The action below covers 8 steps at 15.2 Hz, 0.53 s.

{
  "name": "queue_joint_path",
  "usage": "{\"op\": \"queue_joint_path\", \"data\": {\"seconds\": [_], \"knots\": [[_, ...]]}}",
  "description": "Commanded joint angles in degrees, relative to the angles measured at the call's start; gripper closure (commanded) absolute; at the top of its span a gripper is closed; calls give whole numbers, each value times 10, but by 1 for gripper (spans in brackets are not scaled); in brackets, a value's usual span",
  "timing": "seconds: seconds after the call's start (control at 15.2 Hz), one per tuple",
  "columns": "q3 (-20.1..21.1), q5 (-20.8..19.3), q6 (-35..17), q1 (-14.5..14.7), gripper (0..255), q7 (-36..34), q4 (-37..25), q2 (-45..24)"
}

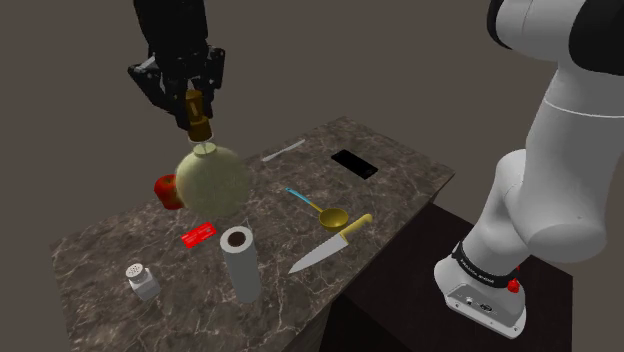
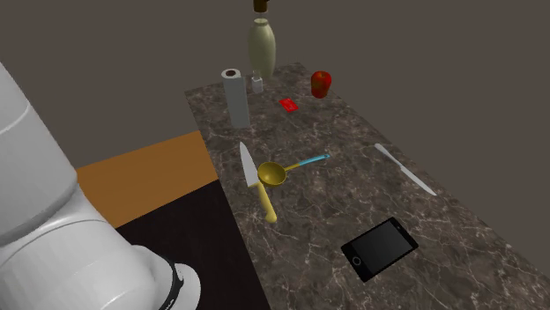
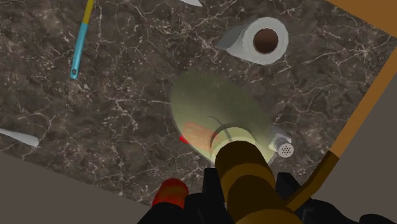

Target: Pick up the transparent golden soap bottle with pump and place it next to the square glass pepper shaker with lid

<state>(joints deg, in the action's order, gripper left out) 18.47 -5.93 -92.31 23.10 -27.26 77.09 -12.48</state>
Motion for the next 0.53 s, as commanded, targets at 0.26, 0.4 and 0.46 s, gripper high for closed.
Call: {"op": "queue_joint_path", "data": {"seconds": [0.26, 0.4, 0.46], "knots": [[10, -35, 5, 47, 255, -48, -93, -95], [10, -33, -14, 44, 255, -48, -69, -89], [10, -33, -23, 42, 255, -49, -57, -86]]}}
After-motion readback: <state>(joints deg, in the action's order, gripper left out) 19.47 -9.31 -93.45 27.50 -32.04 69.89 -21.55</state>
